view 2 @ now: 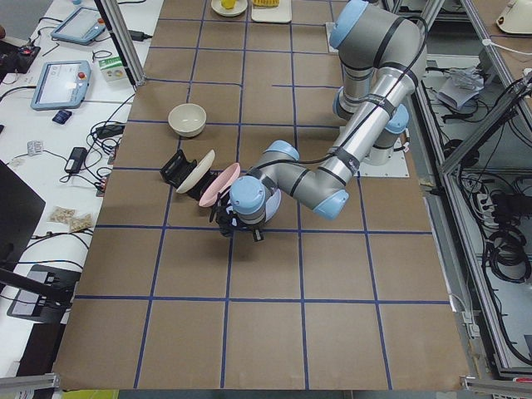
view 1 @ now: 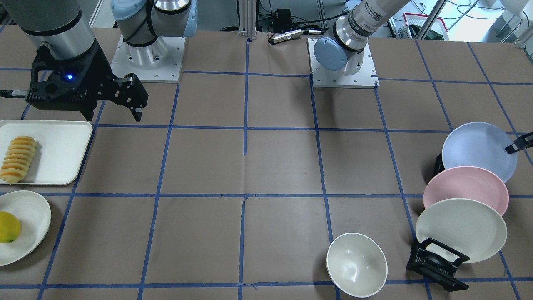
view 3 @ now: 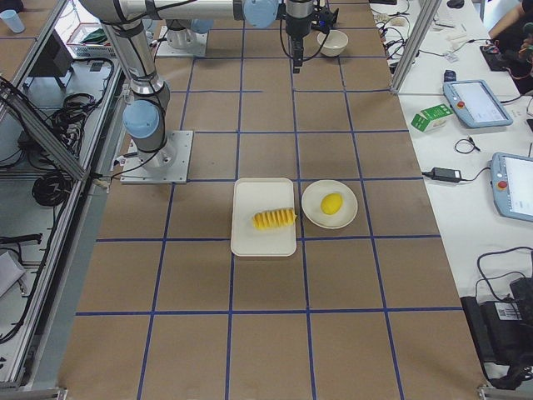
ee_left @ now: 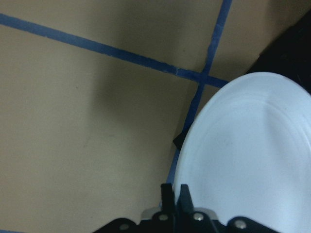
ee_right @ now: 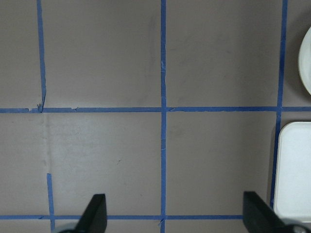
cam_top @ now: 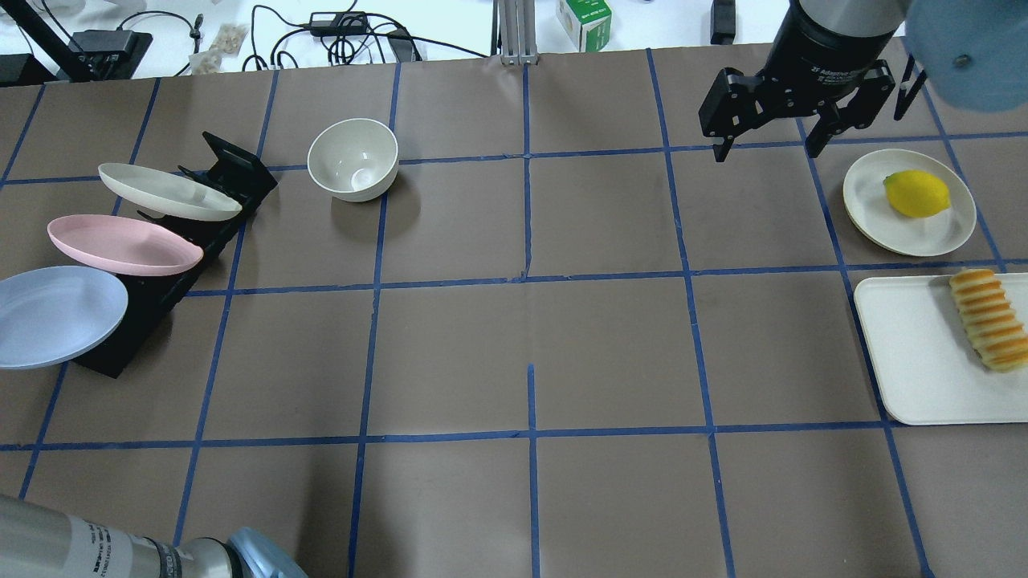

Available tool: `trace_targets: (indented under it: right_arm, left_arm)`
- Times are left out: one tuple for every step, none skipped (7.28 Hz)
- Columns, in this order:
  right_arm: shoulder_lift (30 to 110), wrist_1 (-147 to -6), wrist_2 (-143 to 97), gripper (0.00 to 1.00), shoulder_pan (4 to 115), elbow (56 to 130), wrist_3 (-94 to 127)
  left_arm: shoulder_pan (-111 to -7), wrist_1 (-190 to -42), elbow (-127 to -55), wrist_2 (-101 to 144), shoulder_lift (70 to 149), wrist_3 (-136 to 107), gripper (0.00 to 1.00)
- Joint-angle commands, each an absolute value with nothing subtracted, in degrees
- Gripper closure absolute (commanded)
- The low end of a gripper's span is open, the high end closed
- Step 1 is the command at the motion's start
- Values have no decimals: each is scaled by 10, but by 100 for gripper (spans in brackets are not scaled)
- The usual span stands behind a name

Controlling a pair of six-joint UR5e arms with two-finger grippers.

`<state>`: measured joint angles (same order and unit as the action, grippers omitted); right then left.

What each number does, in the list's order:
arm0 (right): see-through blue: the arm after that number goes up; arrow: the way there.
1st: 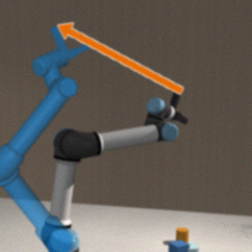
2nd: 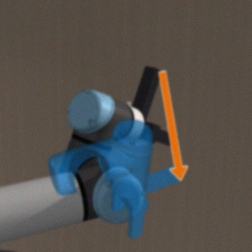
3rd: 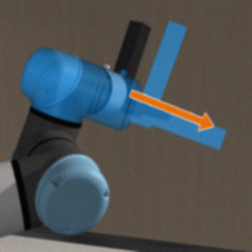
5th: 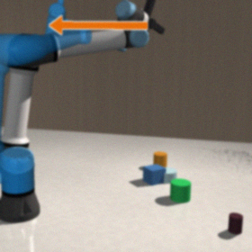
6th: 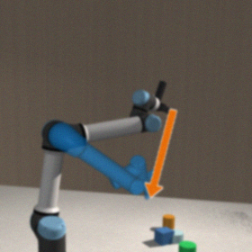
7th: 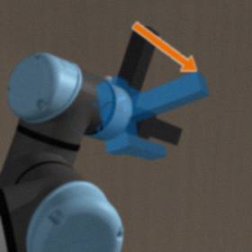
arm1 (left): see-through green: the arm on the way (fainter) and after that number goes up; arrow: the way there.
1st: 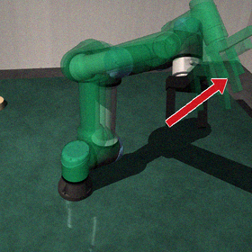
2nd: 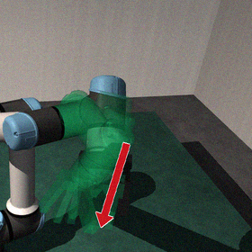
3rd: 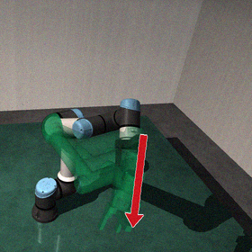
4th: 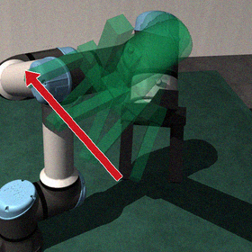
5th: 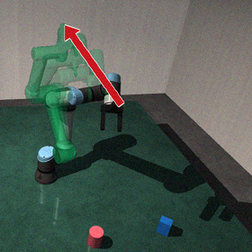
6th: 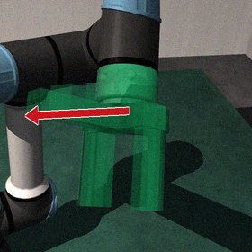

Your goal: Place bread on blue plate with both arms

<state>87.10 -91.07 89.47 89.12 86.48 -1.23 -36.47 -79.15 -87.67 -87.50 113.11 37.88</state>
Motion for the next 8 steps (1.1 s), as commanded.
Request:
trace_targets:
  right_arm:
    - [871,-911,895,0,891,865,-12]
    - [871,-911,894,0,891,865,-12]
    - [871,-911,895,0,891,865,-12]
    - [871,-911,895,0,891,865,-12]
    - [871,-911,895,0,891,865,-12]
    - [871,-911,895,0,890,865,-12]
    - [871,-911,895,0,890,865,-12]
    - [871,-911,895,0,889,865,-12]
  left_arm:
    - [-364,-864,-854,-921,1106,375,100]
    - [-362,-915,-835,-956,1098,357,100]
    - [-362,-954,-818,-964,1085,356,100]
    - [-362,-994,-806,-976,1069,355,100]
    - [-366,-1036,-794,-977,1049,345,100]
    - [-375,-1051,-790,-971,1029,311,100]
    - [-415,-1052,-790,-967,1014,302,100]
    - [-465,-1052,-789,-943,999,250,100]
